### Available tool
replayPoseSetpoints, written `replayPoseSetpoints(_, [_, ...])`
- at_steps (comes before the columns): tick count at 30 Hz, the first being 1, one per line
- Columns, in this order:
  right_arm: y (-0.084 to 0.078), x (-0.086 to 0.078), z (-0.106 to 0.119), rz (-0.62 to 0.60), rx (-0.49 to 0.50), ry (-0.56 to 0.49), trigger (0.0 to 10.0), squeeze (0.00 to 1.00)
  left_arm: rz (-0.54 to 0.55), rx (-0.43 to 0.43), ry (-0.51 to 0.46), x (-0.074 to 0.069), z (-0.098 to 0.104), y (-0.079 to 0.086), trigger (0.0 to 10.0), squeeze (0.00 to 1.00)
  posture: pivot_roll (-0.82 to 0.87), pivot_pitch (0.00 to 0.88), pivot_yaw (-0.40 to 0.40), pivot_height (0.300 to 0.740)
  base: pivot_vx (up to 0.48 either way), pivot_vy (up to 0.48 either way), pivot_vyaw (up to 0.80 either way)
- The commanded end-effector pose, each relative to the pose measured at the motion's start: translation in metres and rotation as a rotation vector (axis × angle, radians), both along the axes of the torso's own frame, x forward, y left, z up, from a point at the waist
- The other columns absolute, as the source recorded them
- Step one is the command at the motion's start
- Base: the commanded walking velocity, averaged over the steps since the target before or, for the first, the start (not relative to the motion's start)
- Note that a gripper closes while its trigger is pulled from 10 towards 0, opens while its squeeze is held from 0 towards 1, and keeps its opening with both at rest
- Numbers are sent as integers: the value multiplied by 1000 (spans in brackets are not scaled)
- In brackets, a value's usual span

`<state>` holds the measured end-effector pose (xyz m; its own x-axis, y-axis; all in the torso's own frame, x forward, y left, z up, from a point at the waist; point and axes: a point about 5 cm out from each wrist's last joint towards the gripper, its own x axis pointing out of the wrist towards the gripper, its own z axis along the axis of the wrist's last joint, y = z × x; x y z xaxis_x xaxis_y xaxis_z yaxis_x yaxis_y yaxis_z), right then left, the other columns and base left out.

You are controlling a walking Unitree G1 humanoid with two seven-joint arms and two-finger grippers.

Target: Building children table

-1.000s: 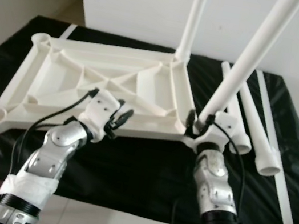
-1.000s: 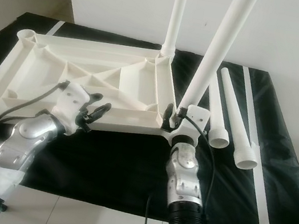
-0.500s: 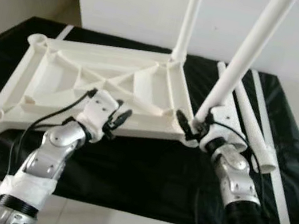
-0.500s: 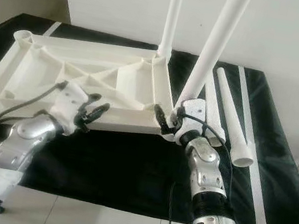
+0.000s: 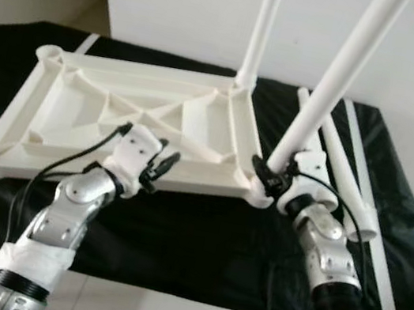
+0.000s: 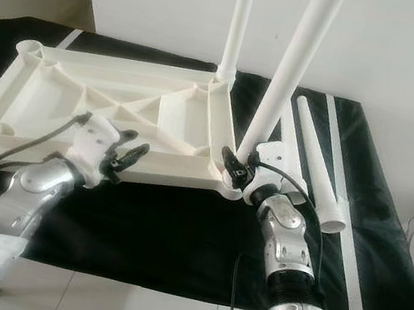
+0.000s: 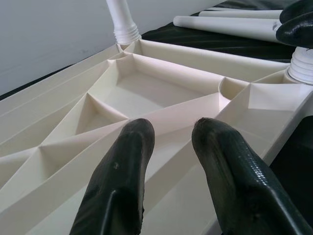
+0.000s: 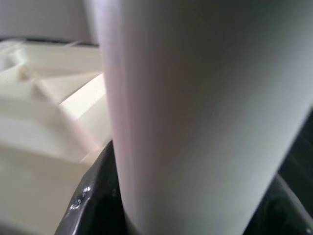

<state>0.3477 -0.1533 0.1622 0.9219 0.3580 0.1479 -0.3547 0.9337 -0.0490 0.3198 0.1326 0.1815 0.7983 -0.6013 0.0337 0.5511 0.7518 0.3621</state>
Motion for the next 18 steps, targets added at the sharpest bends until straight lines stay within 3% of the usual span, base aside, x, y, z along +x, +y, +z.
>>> replayPoseSetpoints(1, [-5, -4, -14, -95, 24, 68, 10000, 0, 19, 14, 5, -1, -4, 0, 10000, 0, -32, 95, -49, 740, 0, 0, 0])
replayPoseSetpoints(3, [-6, -4, -15, -164, 39, 80, 10000, 0, 20, 14, 3, -1, -4, 1, 10000, 0, -27, 89, -52, 740, 0, 0, 0])
replayPoseSetpoints(5, [-7, -4, -20, -331, 92, 132, 10000, 0, 24, 16, -1, -1, -4, 1, 10000, 0, -17, 83, -58, 740, 0, 0, 0])
replayPoseSetpoints(11, [3, -6, -16, -517, 130, 101, 10000, 0, 42, 20, -7, -1, -3, 6, 10000, 0, -7, 71, -56, 740, 0, 0, 0])
replayPoseSetpoints(12, [5, -6, -14, -509, 137, 90, 10000, 1000, 41, 20, -9, -1, -2, 6, 10000, 0, -3, 68, -57, 740, 0, 0, 0])
replayPoseSetpoints(18, [7, -11, -9, -485, 147, 42, 10000, 1000, 51, 24, -19, 0, 0, 9, 10000, 0, -1, 65, -54, 740, 0, 0, 0])
